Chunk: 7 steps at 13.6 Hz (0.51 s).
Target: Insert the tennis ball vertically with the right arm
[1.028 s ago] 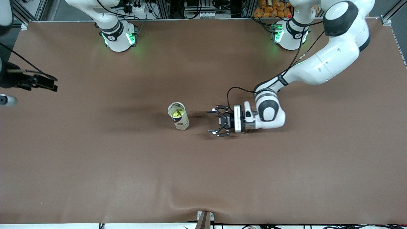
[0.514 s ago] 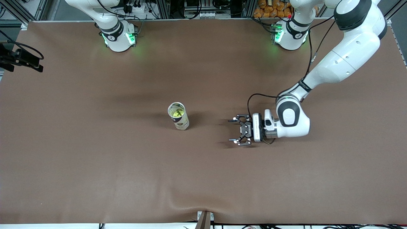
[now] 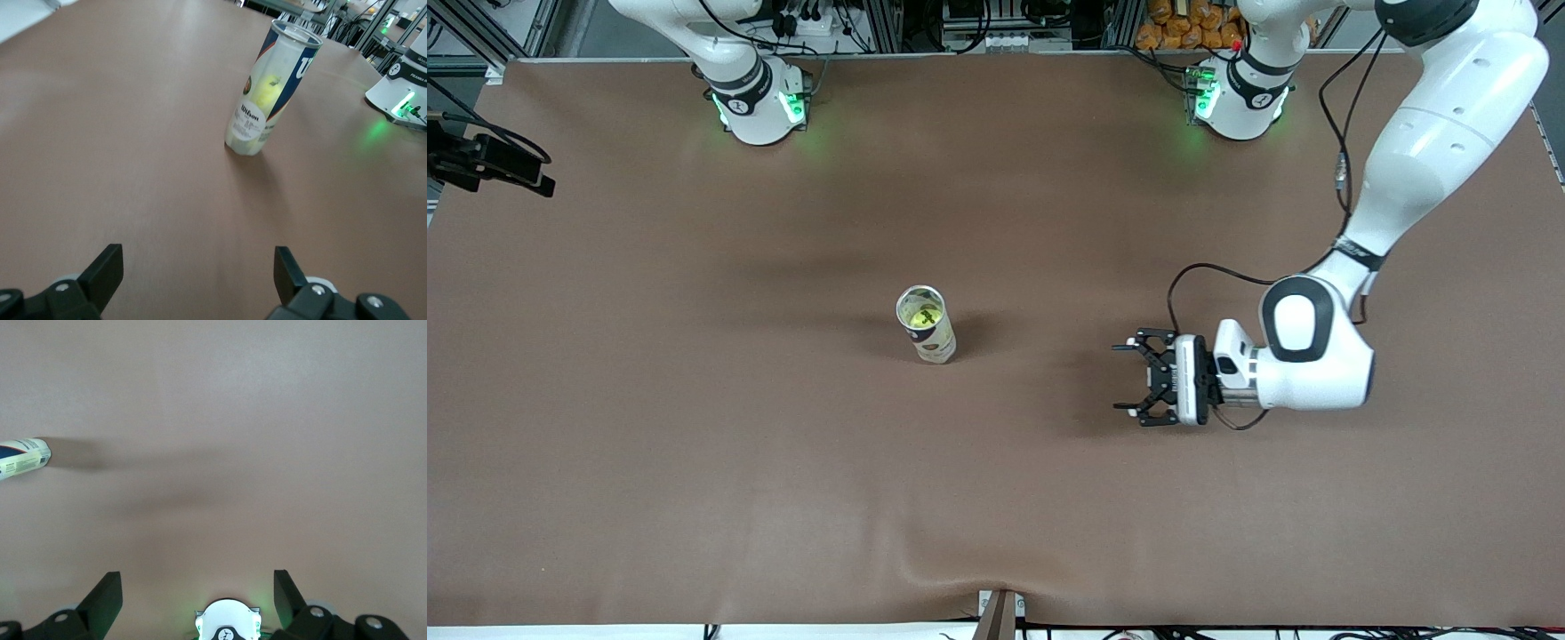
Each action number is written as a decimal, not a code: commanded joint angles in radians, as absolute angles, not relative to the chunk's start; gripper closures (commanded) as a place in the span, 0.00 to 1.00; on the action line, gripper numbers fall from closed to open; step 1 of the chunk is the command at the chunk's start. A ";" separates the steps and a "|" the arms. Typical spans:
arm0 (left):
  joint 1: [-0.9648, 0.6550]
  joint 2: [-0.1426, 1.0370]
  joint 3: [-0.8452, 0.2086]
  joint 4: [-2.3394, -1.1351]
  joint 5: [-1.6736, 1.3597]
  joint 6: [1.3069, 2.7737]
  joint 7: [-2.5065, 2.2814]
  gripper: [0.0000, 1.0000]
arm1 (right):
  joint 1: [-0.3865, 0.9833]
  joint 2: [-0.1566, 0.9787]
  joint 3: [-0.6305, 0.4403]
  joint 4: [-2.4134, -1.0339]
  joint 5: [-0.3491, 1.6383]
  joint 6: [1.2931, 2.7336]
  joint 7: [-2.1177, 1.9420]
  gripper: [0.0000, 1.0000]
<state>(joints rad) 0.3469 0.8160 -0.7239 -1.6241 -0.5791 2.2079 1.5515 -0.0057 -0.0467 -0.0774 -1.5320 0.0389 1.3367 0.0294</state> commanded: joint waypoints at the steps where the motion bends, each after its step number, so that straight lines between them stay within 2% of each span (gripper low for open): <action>1: 0.353 0.758 -0.701 -1.629 -0.494 2.137 1.415 0.00 | -0.011 -0.048 -0.080 -1.531 0.043 1.371 0.011 0.00; 7: 0.339 0.614 -0.598 -1.588 -0.275 1.892 0.975 0.00 | 0.002 -0.031 -0.077 -1.542 0.043 1.391 0.023 0.00</action>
<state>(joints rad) 0.3543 0.6778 -0.6396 -1.5901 -0.3440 1.9558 1.0971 -0.0041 -0.0366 -0.0751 -1.5388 0.0382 1.3895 0.0139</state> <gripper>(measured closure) 0.000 0.000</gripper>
